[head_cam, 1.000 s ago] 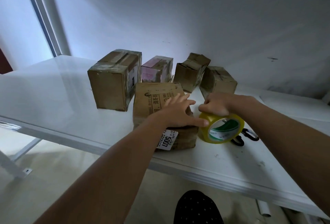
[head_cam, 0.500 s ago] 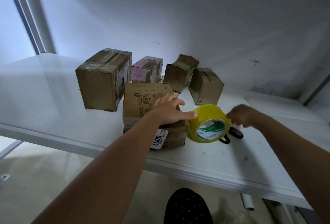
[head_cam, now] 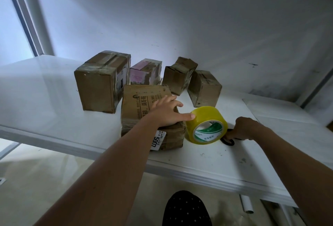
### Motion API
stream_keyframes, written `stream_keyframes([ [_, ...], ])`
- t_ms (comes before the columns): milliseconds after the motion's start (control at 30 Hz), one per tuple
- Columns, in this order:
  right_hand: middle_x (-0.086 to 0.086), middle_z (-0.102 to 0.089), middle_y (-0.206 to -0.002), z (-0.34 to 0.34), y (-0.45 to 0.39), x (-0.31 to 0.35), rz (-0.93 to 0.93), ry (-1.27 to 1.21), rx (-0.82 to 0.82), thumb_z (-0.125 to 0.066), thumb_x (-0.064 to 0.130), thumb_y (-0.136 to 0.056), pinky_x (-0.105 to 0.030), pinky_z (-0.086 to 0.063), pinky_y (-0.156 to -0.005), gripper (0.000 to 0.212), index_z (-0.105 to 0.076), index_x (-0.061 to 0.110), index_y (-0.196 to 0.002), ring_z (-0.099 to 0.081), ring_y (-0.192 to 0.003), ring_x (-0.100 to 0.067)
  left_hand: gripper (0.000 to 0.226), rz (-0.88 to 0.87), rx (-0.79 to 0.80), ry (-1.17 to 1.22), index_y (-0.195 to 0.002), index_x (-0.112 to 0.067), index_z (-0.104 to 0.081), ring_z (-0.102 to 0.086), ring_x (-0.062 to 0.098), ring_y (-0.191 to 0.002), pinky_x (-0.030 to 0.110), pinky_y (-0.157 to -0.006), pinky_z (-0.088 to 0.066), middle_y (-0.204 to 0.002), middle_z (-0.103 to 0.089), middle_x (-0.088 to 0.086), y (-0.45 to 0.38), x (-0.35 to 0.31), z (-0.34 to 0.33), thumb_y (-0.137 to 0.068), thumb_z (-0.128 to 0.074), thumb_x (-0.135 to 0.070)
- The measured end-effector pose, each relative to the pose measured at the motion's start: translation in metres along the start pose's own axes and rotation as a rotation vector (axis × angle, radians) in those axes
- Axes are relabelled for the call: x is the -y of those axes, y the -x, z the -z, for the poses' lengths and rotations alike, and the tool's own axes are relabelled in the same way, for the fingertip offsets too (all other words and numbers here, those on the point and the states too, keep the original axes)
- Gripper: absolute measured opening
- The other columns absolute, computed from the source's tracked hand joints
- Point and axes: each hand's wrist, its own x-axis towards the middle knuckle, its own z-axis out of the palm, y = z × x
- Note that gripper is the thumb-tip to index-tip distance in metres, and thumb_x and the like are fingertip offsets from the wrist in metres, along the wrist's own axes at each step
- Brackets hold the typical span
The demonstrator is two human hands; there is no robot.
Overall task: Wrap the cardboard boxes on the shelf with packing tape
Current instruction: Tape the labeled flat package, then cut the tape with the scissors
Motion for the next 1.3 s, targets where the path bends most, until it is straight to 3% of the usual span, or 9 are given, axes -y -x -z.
stream_keyframes([
  [167, -0.001, -0.064, -0.064, 0.026, 0.021, -0.02, 0.015, -0.574, 0.206, -0.071, 0.04, -0.081, -0.018, -0.046, -0.051, 0.035, -0.07, 0.005, -0.084, -0.056, -0.058, -0.01, 0.074, 0.007, 0.006, 0.037, -0.139, -0.033, -0.043, -0.005, 0.017, -0.147, 0.047, -0.115, 0.0, -0.159, -0.014, -0.007, -0.001, 0.001, -0.001, -0.078, -0.051, -0.074],
  [300, 0.001, -0.061, -0.078, 0.056, 0.046, -0.021, 0.138, -0.956, 0.256, -0.069, 0.059, -0.057, -0.023, -0.049, -0.059, 0.054, -0.064, 0.015, -0.086, -0.049, -0.056, -0.007, 0.074, 0.009, 0.002, 0.046, -0.138, -0.033, -0.044, -0.005, 0.017, -0.146, 0.047, -0.115, -0.002, -0.159, -0.015, -0.007, -0.002, 0.001, 0.0, -0.077, -0.052, -0.074],
  [400, -0.001, -0.058, -0.077, 0.07, 0.067, -0.012, 0.316, -1.043, 0.537, -0.076, 0.074, -0.043, -0.023, -0.052, -0.057, 0.068, -0.057, 0.02, -0.078, -0.048, -0.054, -0.008, 0.073, 0.008, -0.006, 0.056, -0.137, -0.034, -0.045, -0.006, 0.017, -0.146, 0.046, -0.115, -0.002, -0.159, -0.016, -0.007, -0.002, 0.002, -0.001, -0.076, -0.053, -0.074],
  [500, -0.004, -0.061, -0.082, 0.058, 0.088, -0.001, 0.473, -0.933, 0.828, -0.077, 0.076, -0.04, -0.025, -0.055, -0.064, 0.086, -0.06, 0.012, -0.094, -0.056, -0.061, -0.01, 0.073, 0.011, -0.017, 0.069, -0.136, -0.034, -0.047, -0.008, 0.017, -0.146, 0.045, -0.115, -0.004, -0.158, -0.018, -0.008, -0.002, 0.002, 0.0, -0.075, -0.053, -0.074],
  [567, -0.005, -0.064, -0.085, 0.042, 0.1, 0.007, 0.5, -0.787, 0.905, -0.074, 0.079, -0.039, -0.027, -0.055, -0.068, 0.095, -0.057, 0.009, -0.1, -0.061, -0.066, -0.012, 0.074, 0.012, -0.014, 0.067, -0.136, -0.035, -0.047, -0.009, 0.017, -0.146, 0.045, -0.115, -0.005, -0.158, -0.018, -0.008, -0.001, 0.002, 0.0, -0.074, -0.053, -0.075],
  [667, -0.002, -0.065, -0.084, 0.02, 0.11, 0.013, 0.447, -0.657, 0.92, -0.069, 0.086, -0.029, -0.026, -0.054, -0.072, 0.103, -0.057, 0.009, -0.096, -0.064, -0.068, -0.011, 0.074, 0.017, -0.015, 0.078, -0.136, -0.036, -0.047, -0.008, 0.017, -0.146, 0.044, -0.115, -0.004, -0.158, -0.017, -0.008, 0.0, 0.001, -0.002, -0.074, -0.053, -0.075],
  [800, -0.003, -0.066, -0.089, 0.004, 0.114, 0.02, 0.414, -0.709, 0.923, -0.067, 0.088, -0.026, -0.025, -0.055, -0.075, 0.106, -0.06, 0.008, -0.095, -0.066, -0.07, -0.011, 0.074, 0.016, -0.029, 0.085, -0.136, -0.035, -0.047, -0.008, 0.018, -0.146, 0.046, -0.115, -0.004, -0.158, -0.018, -0.007, 0.001, 0.001, -0.001, -0.074, -0.052, -0.076],
  [1000, -0.002, -0.07, -0.081, -0.015, 0.117, 0.042, 0.357, -0.938, 0.854, -0.045, 0.07, -0.066, -0.026, -0.057, -0.072, 0.072, -0.059, 0.005, -0.095, -0.067, -0.065, -0.011, 0.07, 0.017, -0.052, 0.083, -0.134, -0.034, -0.048, -0.011, 0.017, -0.146, 0.044, -0.115, -0.006, -0.157, -0.019, -0.007, 0.001, 0.0, -0.002, -0.077, -0.052, -0.073],
  [1300, -0.005, -0.068, -0.075, -0.025, 0.127, 0.062, 0.251, -1.154, 0.807, -0.047, 0.058, -0.081, -0.025, -0.058, -0.063, 0.053, -0.058, 0.006, -0.092, -0.065, -0.057, -0.013, 0.055, 0.029, -0.051, 0.112, -0.134, -0.034, -0.05, -0.015, 0.017, -0.144, 0.04, -0.114, -0.009, -0.157, -0.021, -0.007, 0.001, -0.002, 0.001, -0.086, -0.056, -0.058],
])
